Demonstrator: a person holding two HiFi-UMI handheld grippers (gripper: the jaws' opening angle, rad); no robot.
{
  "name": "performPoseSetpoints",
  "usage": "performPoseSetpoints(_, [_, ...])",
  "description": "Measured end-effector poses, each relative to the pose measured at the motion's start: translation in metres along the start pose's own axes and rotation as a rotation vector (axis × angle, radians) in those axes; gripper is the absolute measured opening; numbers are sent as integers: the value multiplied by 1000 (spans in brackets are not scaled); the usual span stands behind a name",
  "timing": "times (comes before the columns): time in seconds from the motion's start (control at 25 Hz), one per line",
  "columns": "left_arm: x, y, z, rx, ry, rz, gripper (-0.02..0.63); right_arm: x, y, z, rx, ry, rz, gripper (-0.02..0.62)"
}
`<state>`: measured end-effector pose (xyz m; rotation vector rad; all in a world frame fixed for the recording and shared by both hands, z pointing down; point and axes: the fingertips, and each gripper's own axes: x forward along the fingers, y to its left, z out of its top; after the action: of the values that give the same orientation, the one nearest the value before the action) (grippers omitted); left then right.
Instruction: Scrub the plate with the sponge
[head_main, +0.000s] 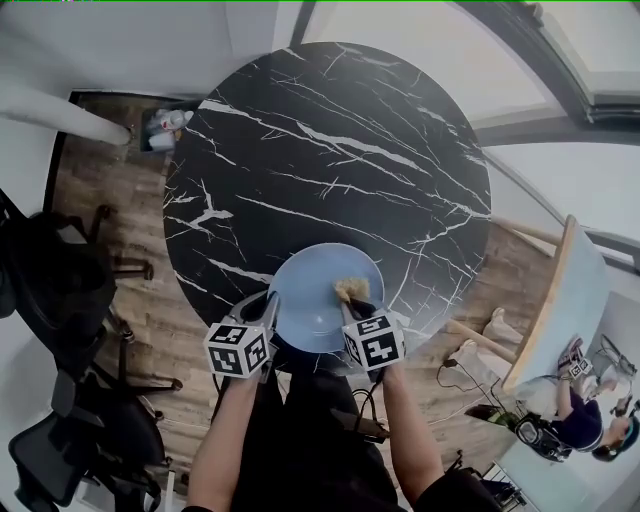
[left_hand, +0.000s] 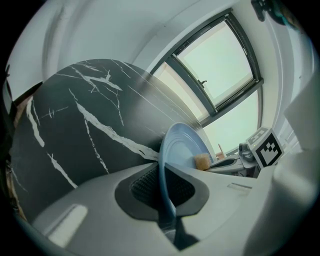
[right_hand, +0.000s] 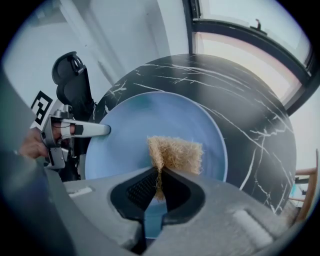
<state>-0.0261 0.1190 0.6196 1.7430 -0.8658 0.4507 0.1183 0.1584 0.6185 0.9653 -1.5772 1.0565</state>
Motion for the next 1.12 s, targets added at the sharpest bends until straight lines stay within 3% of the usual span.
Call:
performPoseSetpoints(0.28, [0, 1, 0, -4, -14, 26, 18, -10, -30, -2, -8, -5, -148, 21])
performPoseSetpoints(0.36, [-1, 1, 0, -7, -15, 28, 18, -18, -20, 3, 21, -48, -104, 21])
performPoseSetpoints(0.48, [-1, 1, 0, -15, -20, 33, 18, -25, 26, 10, 36, -81, 61, 21])
performPoseSetpoints(0.56, [-1, 1, 0, -23, -26, 36, 18, -20, 63, 7, 7, -60, 172, 21])
performPoseSetpoints(0.68, [0, 0, -1, -30, -28, 37, 18, -5, 103, -6, -48, -1, 257, 21])
performPoseSetpoints(0.88, [0, 1, -1, -25, -27, 41, 18, 15, 139, -16, -134, 62, 292, 21])
performPoseSetpoints(1.0, [-1, 1, -2, -27, -28, 44, 17, 19, 130, -19, -162, 74, 250, 21])
performPoseSetpoints(1.12, [-1, 1, -3, -20, -24, 39, 17, 17, 112, -23, -123, 69, 230, 21])
